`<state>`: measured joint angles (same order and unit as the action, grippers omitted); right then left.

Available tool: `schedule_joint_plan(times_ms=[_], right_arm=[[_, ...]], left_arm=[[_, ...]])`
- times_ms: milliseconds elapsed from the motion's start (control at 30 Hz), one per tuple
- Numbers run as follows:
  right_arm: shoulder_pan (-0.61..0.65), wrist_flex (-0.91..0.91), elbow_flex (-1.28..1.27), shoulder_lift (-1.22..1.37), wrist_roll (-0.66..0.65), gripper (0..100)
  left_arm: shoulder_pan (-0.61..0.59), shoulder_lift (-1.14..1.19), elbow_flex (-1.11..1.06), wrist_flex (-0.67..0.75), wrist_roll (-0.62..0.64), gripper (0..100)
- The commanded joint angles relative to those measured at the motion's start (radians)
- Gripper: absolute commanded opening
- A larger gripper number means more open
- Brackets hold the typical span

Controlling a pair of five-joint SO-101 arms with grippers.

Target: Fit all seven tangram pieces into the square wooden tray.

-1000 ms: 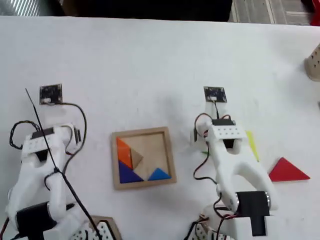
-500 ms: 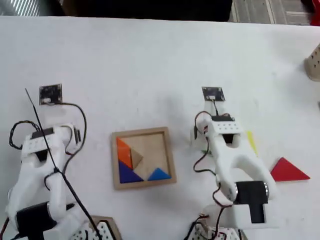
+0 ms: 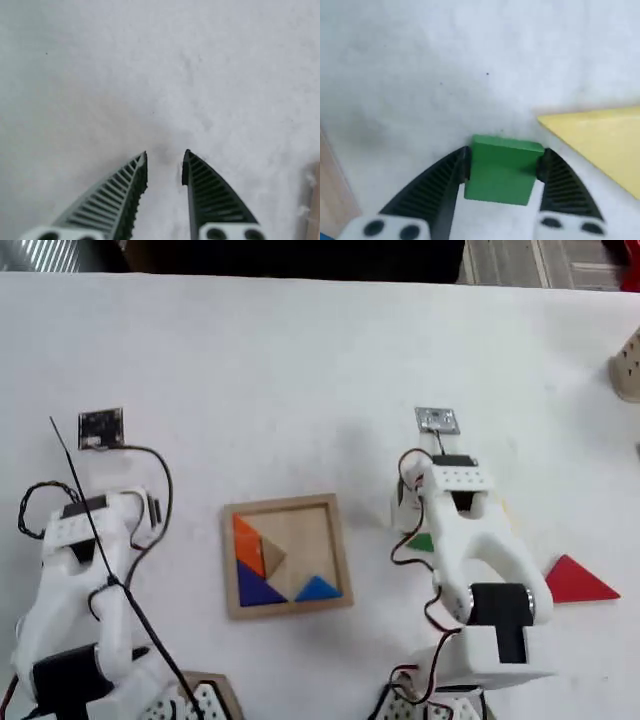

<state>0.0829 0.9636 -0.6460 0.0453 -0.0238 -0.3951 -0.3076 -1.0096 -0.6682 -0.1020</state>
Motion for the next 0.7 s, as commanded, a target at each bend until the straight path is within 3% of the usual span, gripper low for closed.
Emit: schedule_joint_plan(times_ms=[0,233,400,667], right_arm=[[-0.001,0.008,0.018,0.001,-0.009,1.8],[-0.001,0.045,0.026,-0.021,-0.017,1.7],[0.012,0.14,0.025,-0.194,-0.017,1.7],[0.268,0.226,0.017,-0.506,-0.018,1.7]], left_arm=[[-0.008,-0.027,0.02,-0.011,-0.009,13],[-0.008,-0.027,0.02,-0.009,-0.009,13],[-0.008,-0.027,0.02,-0.008,-0.009,13],[-0.071,-0.025,0.04,-0.003,0.002,13]])
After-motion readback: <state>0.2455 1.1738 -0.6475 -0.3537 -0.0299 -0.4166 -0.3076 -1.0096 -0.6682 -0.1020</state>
